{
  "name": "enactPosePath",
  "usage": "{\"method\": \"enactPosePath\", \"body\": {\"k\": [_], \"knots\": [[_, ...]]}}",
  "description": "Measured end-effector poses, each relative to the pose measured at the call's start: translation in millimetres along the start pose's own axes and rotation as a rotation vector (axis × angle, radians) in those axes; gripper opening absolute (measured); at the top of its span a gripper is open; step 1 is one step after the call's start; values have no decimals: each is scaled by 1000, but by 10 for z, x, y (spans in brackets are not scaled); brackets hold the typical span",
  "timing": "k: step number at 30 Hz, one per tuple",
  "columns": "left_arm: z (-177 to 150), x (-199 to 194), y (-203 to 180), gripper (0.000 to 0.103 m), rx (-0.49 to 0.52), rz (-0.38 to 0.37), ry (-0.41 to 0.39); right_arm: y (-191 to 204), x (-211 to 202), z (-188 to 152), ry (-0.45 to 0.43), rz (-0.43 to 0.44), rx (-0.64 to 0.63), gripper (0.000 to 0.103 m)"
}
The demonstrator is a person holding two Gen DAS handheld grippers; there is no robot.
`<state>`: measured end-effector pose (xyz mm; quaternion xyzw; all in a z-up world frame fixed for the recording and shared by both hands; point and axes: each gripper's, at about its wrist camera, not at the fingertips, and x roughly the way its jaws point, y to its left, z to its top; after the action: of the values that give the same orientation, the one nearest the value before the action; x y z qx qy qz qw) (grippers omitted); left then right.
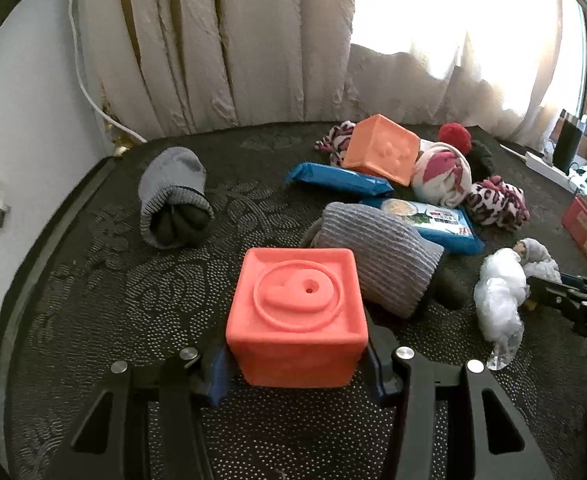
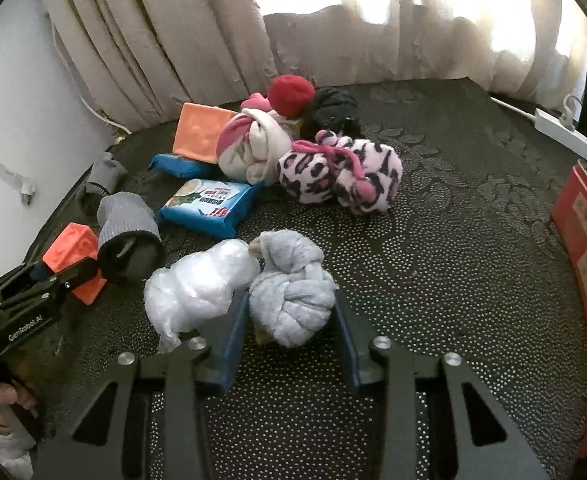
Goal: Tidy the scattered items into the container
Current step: 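Close the right gripper on the grey knotted sock and lift it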
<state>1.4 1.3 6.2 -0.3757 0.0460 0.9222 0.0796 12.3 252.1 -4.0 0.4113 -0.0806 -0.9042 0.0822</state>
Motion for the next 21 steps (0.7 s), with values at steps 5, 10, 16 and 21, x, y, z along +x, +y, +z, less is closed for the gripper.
{"method": "enactPosePath", "body": {"k": [5, 10, 16, 21], "knots": [[27, -72, -71, 54, -5, 34, -33, 15, -49, 18, -16, -10, 12, 44], [44, -144, -193, 54, 2, 42, -53, 7, -115, 13, -39, -21, 16, 44], [60, -229, -368, 54, 24, 42, -73, -57, -182, 22, -59, -21, 31, 44], [67, -298, -523, 54, 55, 35, -85, -50, -226, 5, -77, -23, 51, 44]]}}
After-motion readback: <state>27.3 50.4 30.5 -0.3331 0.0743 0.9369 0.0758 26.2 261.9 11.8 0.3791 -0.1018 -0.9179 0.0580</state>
